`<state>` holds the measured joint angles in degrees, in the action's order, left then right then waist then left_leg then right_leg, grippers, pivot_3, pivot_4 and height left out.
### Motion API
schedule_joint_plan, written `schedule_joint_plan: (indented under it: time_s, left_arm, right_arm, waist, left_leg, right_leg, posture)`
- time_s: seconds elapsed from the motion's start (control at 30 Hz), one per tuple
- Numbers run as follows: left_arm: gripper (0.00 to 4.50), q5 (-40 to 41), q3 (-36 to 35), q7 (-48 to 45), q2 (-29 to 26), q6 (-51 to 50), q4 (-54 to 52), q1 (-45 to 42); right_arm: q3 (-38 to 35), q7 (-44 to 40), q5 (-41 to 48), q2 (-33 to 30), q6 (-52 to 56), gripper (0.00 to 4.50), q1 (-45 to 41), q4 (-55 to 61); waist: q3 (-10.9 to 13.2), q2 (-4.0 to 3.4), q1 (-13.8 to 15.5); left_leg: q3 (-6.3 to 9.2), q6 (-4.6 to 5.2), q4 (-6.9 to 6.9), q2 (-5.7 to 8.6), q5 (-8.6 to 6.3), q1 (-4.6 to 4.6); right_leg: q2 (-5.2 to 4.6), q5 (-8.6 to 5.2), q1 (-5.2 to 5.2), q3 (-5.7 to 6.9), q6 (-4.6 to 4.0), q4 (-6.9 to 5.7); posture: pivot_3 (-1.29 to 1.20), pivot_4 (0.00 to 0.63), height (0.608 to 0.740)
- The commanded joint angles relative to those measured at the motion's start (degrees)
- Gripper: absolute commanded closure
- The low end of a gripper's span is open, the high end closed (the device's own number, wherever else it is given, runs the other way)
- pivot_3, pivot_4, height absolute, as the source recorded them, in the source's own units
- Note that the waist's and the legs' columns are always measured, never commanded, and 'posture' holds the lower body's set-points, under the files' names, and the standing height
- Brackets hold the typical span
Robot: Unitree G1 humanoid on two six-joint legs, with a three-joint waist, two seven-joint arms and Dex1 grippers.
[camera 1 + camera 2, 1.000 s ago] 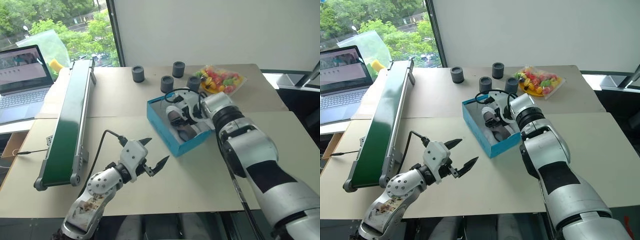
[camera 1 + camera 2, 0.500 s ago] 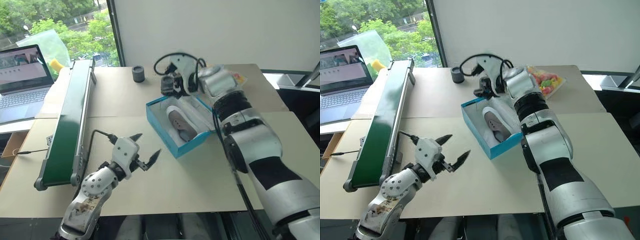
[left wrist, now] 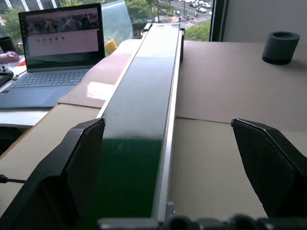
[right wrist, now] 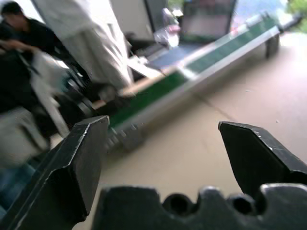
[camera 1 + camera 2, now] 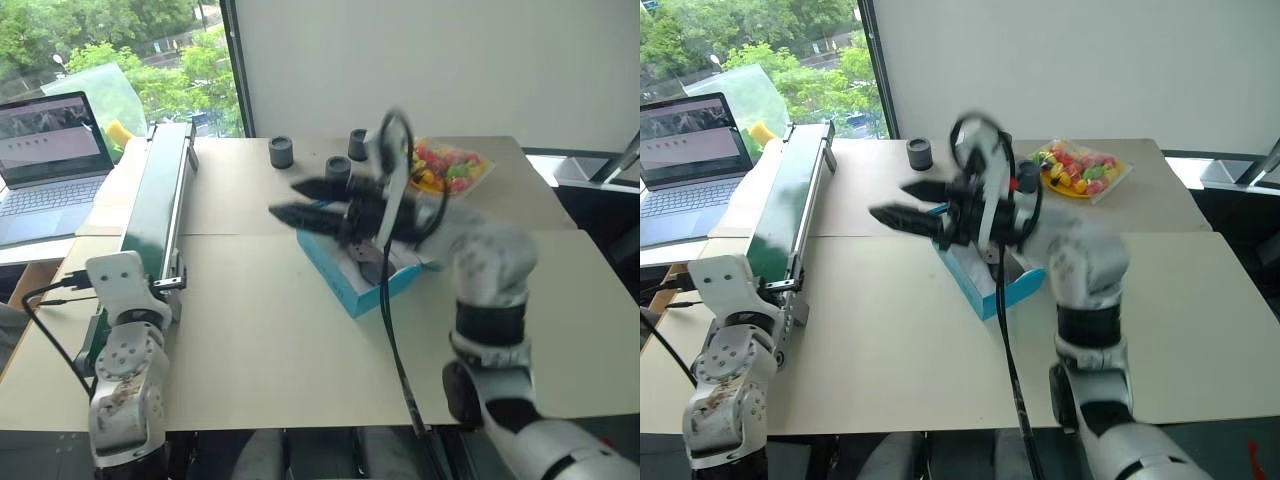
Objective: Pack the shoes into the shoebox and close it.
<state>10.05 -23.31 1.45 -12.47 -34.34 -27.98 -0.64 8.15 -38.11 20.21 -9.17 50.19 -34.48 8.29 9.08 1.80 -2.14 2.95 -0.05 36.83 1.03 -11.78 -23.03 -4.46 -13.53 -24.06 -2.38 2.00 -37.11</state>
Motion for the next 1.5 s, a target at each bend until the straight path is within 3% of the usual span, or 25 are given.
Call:
schedule_joint_plan:
  time_s: [0.03, 0.2, 0.57, 1.5]
  left_arm:
    - [0.0, 1.5, -1.6, -1.3, -1.1, -0.3, -0.4, 0.1]
    - [0.0, 2.3, -1.9, -1.3, -1.1, -0.4, -0.5, 0.1]
    - [0.0, 1.5, -0.6, -0.8, -1.6, -1.1, 1.6, -1.3]
    - [0.0, 1.7, -1.6, 0.1, -2.2, -4.9, 2.8, -2.2]
  right_arm:
    - [7.0, 0.7, -6.3, -0.8, -13.7, 0.22, 4.0, 2.0]
    - [11.0, 0.1, -9.7, -1.4, -23.1, 0.22, 7.9, 1.6]
    - [14.2, -4.3, -13.0, -5.1, -31.5, 0.22, 7.5, -0.6]
    - [13.6, -2.9, -16.0, -3.4, -29.8, 0.22, 6.3, -4.5]
  waist:
    - [0.0, 0.01, -0.1]
    - [0.0, 0.02, -0.3]
    - [0.0, 0.02, -0.2]
    - [0.0, 0.02, -0.1]
  left_leg:
    - [0.0, -0.01, 0.02, -0.02, 0.0, -0.05]
    - [0.05, -0.01, 0.02, -0.06, 0.0, -0.03]
    - [0.09, -0.01, 0.02, -0.06, 0.0, 0.0]
    - [0.16, -0.02, 0.01, -0.06, 0.0, 0.01]
  right_leg:
    - [0.02, 0.02, -0.05, 0.0, 0.0, 0.0]
    - [0.05, 0.02, -0.05, -0.02, -0.01, 0.0]
    - [0.04, 0.02, 0.01, 0.0, -0.01, 0.02]
    - [0.04, 0.02, 0.0, -0.01, -0.01, 0.02]
  posture:
    - [0.0, 0.15, 0.74]
    - [0.0, 0.15, 0.74]
    - [0.0, 0.15, 0.74]
    - [0.0, 0.15, 0.74]
